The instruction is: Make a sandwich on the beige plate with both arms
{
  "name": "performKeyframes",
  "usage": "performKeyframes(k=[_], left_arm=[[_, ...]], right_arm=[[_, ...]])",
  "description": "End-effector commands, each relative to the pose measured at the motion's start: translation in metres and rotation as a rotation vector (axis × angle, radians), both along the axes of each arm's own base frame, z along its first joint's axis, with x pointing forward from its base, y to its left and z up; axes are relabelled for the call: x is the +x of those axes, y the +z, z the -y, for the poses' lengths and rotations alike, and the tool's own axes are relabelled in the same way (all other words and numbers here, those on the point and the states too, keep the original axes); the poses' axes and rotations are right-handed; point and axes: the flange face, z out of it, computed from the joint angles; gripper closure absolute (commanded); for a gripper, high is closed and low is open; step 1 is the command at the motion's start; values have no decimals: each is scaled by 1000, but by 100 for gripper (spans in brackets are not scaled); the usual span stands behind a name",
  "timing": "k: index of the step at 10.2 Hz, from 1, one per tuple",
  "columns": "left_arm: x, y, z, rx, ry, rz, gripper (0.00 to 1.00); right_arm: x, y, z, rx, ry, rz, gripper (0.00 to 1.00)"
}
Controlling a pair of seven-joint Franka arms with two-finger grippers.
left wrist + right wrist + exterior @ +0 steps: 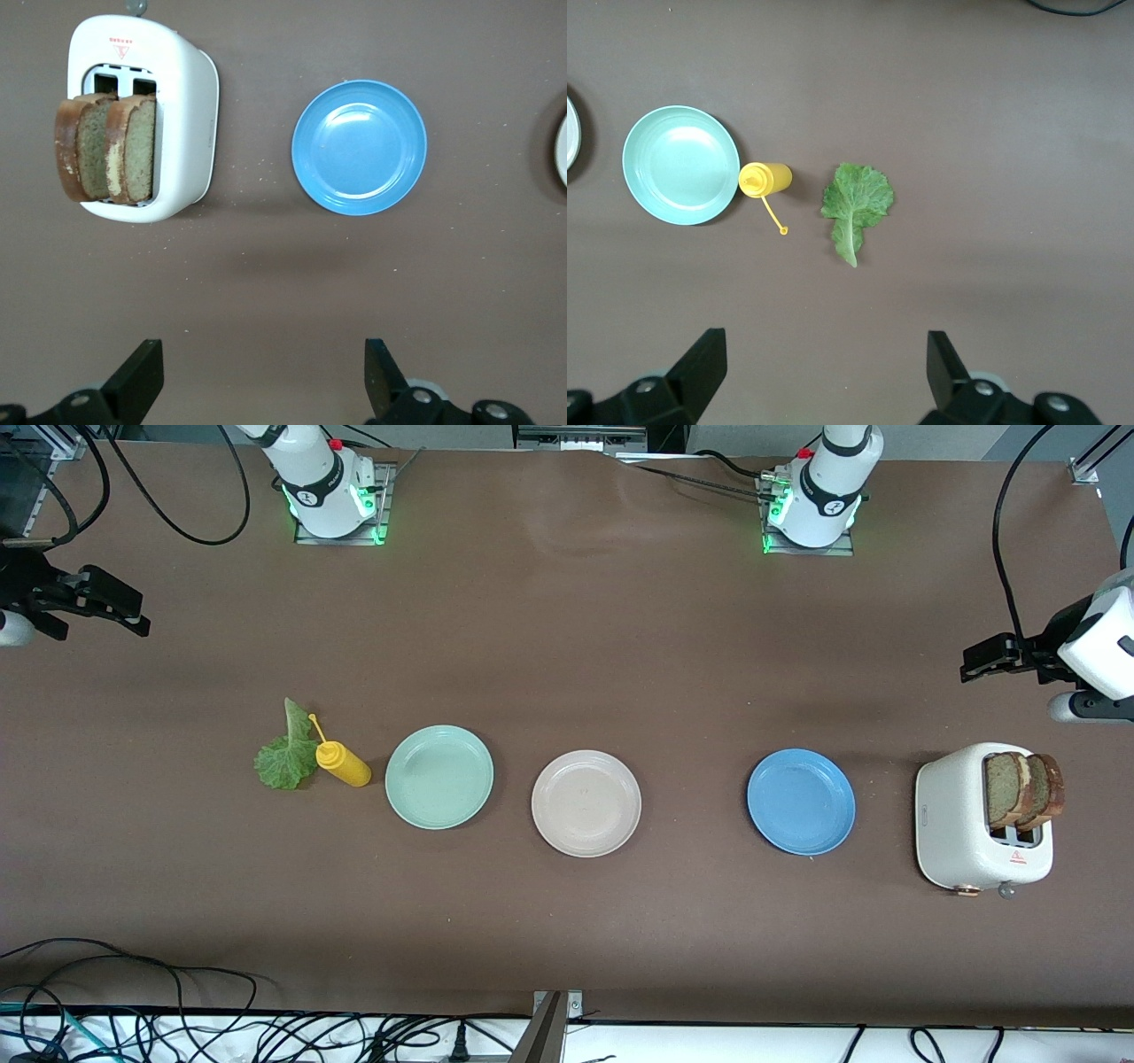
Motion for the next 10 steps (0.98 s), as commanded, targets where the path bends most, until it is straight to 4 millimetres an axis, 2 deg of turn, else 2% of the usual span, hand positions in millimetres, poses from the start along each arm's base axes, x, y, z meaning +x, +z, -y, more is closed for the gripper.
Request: performKeyframes(k=[1, 10], left_arm=[[-1, 14, 4, -29, 5, 18, 0], [-4, 22, 10, -52, 36, 30, 0]], right_arm=[[-5, 8, 0, -9, 11, -2, 0], [-6, 6, 1, -7, 9, -9, 0]])
